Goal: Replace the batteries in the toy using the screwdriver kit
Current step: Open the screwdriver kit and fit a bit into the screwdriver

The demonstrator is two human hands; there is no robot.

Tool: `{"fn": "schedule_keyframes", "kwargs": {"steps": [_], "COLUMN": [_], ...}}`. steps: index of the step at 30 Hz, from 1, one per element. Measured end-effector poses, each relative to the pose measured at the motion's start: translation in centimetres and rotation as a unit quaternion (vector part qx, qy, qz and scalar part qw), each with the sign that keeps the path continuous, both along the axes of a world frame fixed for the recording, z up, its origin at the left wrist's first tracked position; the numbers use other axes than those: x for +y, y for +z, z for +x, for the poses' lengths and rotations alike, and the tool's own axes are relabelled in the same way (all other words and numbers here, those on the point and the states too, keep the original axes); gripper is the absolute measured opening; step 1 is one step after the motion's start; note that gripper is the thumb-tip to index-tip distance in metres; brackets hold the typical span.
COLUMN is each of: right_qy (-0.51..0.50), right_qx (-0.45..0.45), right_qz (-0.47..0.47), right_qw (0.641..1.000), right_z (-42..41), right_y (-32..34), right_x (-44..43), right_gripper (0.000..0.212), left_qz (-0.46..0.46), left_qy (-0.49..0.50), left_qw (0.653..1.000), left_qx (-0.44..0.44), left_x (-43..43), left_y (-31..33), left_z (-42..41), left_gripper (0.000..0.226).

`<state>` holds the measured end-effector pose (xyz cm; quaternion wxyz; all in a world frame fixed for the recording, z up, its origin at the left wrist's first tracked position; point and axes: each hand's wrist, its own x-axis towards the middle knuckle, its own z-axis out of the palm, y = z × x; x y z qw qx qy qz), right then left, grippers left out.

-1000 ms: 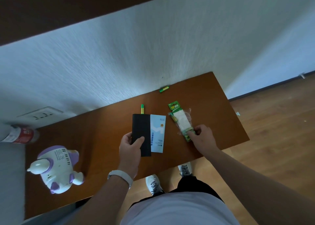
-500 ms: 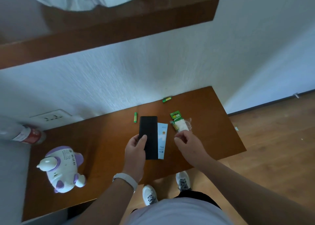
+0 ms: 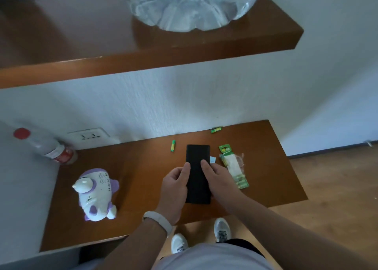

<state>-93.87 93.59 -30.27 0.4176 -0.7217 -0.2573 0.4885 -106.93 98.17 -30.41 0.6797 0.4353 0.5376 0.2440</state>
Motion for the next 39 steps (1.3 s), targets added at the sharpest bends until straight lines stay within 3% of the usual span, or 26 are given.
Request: {"fn": "schedule_keyframes", "kwargs": {"steps": [6, 12, 22, 31, 34, 39], "right_qy": [0.048, 0.097, 0.169, 0.12, 0.09, 0.126], "right_qx": [-0.032, -0.006, 0.029, 0.041, 0.042, 0.018], "right_qz": [-0.015, -0.009, 0.001, 0.017, 0.018, 0.019], "right_qw": [0.998, 0.995, 0.985, 0.992, 0.995, 0.992], "right_z": [-1.8, -3.6, -4.8, -5.7, -6.1, -6.7], "right_y": [-0.4, 0.0, 1.2, 2.0, 2.1, 2.4], "right_x": [0.6, 1.0, 1.4, 1.6, 1.7, 1.6], "right_gripper": [0.041, 0.028, 0.03, 0.028, 0.028, 0.025], "left_qz": [0.024, 0.03, 0.018, 0.004, -0.005, 0.026], "left_qy": [-0.004, -0.014, -0.046, -0.047, -0.055, -0.05], "left_qw": [0.999, 0.998, 0.999, 0.996, 0.995, 0.998], "left_qx": [0.031, 0.046, -0.005, -0.076, -0.087, -0.027], "left_x": [0.4, 0.9, 1.6, 1.9, 2.2, 3.2], "left_y": [0.4, 0.9, 1.2, 1.1, 1.6, 2.2], "left_z": [-2.4, -4.4, -7.5, -8.4, -8.5, -8.5], "left_gripper": [0.037, 0.028, 0.019, 0.026, 0.019, 0.032]}}
